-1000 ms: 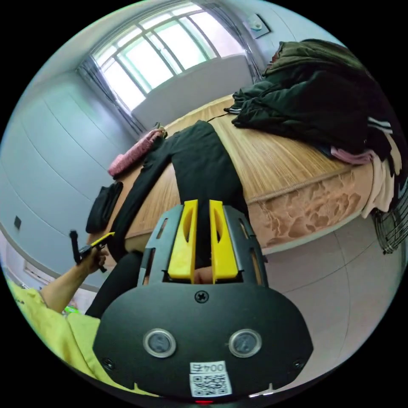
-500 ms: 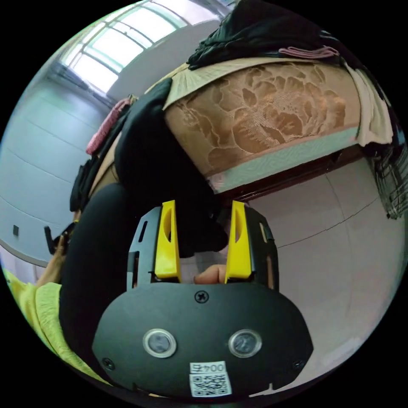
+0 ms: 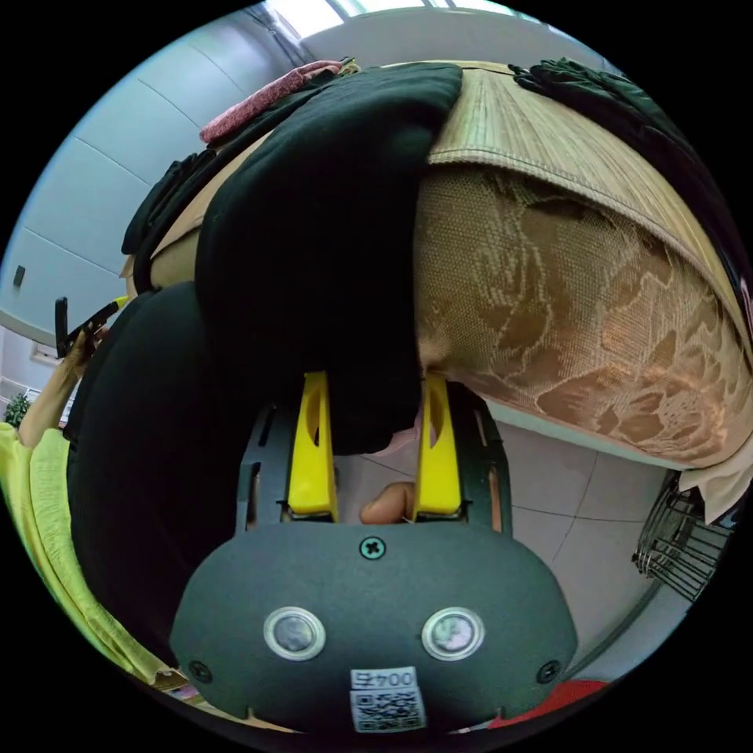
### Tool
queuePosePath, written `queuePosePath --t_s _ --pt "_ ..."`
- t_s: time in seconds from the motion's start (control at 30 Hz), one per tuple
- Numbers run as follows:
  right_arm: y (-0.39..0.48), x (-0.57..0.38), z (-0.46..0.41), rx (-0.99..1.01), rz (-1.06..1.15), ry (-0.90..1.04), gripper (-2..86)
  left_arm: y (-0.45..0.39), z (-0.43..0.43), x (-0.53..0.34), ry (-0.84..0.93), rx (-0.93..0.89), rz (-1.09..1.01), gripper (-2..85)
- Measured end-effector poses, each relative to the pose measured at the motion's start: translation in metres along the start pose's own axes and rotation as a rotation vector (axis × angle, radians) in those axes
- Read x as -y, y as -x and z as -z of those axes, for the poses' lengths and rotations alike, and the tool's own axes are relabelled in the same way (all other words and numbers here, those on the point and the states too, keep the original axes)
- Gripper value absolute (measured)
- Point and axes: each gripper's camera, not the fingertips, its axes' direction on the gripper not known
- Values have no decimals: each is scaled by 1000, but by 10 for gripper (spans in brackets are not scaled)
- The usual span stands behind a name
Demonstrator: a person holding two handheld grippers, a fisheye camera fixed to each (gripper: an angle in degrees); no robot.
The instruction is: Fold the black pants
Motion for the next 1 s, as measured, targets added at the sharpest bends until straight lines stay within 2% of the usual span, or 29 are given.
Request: queuePosePath --t_s 0.03,0.1,0.3,0.4,0.5,0.63,0.73,0.87,0.93,1.0 --pt "1 -3 -1 -2 18 0 99 2 0 -3 2 -6 -6 94" --pt "2 -9 -1 62 41 6 61 9 -2 -9 7 -20 13 102" --pt "-2 -36 38 170 103 77 44 32 -3 -22 14 12 2 124" --pt "12 -46 84 269 207 107 45 39 -9 -25 44 -35 -9 134" --pt "21 -45 143 434 210 30 44 34 -17 -26 53 -61 -28 138" --pt "34 -36 202 697 51 -171 42 24 -19 -24 48 -11 3 123" --pt "65 -37 191 833 -31 -229 41 29 -12 -26 54 10 38 102" --pt "117 -55 128 988 -166 -215 43 50 8 -34 3 -51 89 82" --pt "134 -66 102 1026 -234 -187 44 63 22 -39 -27 -72 107 73" --pt "141 -75 81 984 -299 -115 44 70 30 -40 -34 -76 107 68"
